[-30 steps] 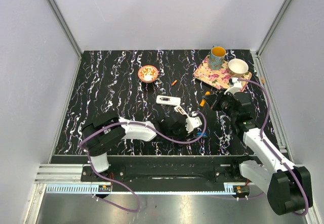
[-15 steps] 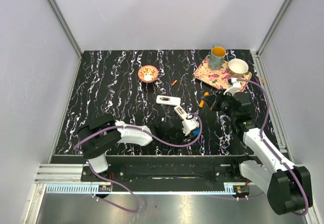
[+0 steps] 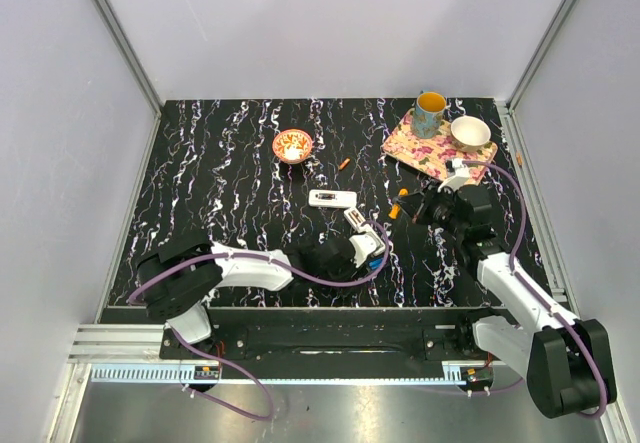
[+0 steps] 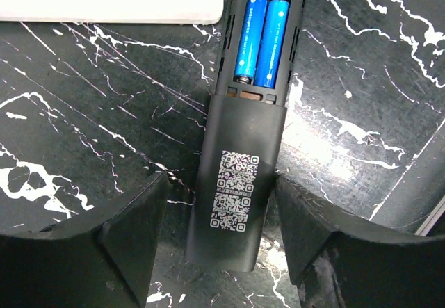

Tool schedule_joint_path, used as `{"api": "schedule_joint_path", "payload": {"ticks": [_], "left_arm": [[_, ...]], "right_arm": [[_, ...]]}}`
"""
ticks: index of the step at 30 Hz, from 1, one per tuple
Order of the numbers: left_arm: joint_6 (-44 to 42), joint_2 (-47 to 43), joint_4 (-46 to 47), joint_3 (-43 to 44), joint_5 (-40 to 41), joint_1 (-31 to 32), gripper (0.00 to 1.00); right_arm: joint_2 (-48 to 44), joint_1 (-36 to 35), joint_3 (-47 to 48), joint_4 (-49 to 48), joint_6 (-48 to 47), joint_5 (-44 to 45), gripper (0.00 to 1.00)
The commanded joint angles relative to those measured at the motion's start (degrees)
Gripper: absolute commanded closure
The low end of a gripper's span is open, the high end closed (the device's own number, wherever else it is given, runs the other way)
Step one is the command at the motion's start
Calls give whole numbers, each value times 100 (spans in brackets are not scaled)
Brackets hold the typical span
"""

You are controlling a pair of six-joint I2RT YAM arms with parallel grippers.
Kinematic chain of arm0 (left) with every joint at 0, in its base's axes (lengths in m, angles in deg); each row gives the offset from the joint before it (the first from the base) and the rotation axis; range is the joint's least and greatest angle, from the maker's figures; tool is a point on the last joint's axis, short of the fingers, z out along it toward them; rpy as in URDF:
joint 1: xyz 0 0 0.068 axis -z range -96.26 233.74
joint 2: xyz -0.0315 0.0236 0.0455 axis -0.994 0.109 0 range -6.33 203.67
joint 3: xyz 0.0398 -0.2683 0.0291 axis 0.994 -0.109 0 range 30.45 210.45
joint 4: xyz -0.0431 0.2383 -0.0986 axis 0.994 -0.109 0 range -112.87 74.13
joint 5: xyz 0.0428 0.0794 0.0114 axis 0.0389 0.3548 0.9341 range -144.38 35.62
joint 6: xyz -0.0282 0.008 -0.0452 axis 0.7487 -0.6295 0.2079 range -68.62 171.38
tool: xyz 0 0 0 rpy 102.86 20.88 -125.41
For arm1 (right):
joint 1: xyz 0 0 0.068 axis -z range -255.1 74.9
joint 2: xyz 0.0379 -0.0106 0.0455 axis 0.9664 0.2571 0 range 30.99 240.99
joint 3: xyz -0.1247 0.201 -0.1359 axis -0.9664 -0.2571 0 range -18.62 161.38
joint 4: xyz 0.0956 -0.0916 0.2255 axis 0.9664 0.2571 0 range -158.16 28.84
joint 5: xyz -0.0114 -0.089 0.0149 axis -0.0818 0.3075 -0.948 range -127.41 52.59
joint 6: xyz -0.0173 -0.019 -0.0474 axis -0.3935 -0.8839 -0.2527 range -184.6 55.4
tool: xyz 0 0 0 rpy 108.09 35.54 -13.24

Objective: Unload the batteries from the remote control

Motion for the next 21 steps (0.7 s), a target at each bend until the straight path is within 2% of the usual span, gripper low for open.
{"api": "schedule_joint_path", "payload": {"ticks": [1,11,13,19,21], "left_arm": [[3,38,-785,-79,334,-10,31],[-313,275,-144,43,-176,-19,31],[-366,459,-91,105,-194,-63,34],[-331,601,6,70,-466,-379,61],[-314,478,-108,9,-484,-450,63]], "right_arm": [[-74,25,-103,-281,82,-199,100],[-443,-62,-595,-307,100,47,100],[-417,-106,-622,-325,91,73,100],[-285,-413,-604,-386,12,293,100],[-232,-519,-578,-421,-50,425,100]]}}
